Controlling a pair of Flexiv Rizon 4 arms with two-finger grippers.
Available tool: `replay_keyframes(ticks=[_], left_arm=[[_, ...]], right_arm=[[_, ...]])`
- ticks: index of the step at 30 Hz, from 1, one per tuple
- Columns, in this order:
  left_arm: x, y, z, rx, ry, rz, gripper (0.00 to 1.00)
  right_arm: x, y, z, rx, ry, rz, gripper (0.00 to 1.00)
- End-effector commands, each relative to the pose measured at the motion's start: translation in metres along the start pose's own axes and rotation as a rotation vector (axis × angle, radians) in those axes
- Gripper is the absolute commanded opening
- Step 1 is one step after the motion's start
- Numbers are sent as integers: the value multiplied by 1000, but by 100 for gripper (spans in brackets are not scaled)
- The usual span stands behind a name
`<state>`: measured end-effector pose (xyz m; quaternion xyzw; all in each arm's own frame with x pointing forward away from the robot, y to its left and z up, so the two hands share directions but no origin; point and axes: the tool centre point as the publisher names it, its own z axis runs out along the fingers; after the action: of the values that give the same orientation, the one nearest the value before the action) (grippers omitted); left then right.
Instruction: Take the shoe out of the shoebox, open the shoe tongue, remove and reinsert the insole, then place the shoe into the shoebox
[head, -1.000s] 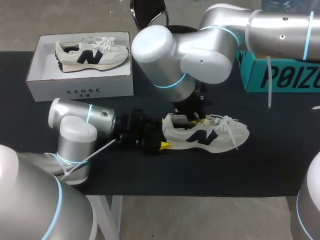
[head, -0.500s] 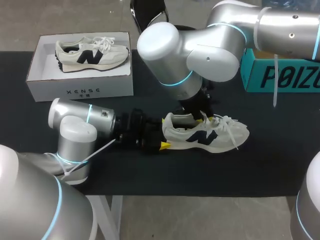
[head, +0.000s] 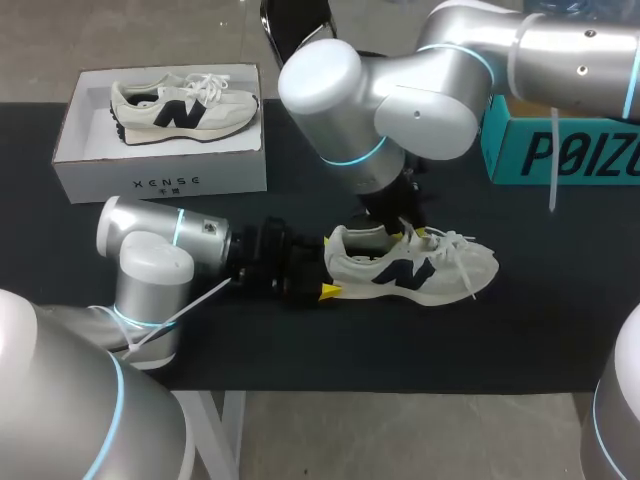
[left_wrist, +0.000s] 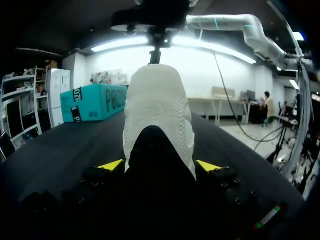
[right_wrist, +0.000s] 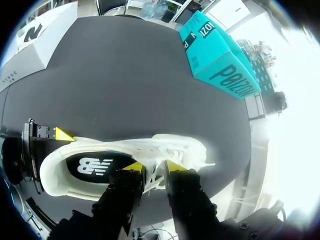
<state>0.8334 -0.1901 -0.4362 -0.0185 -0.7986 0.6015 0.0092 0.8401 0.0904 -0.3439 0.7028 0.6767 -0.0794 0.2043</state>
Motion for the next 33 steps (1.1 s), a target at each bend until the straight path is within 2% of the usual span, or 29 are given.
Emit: replay_keyframes(ticks=[1,12,14,15,17,33], left_arm=[[0,3,1,1,-1,0,0],[0,3,1,1,-1,0,0],[0,3,1,1,-1,0,0],[0,3,1,1,-1,0,0],[0,3,1,1,-1,0,0],[0,3,1,1,-1,0,0]], right_arm=[[5,4,6,6,-4,-8,24],[14,14,15,18,-11,-33,31],[13,15,16,19,-12,-35,26],[12,15,15,18,-11,-34,15],[8,14,14,15,-10,-28,0],[-28,6,7,10,-20,27,0]])
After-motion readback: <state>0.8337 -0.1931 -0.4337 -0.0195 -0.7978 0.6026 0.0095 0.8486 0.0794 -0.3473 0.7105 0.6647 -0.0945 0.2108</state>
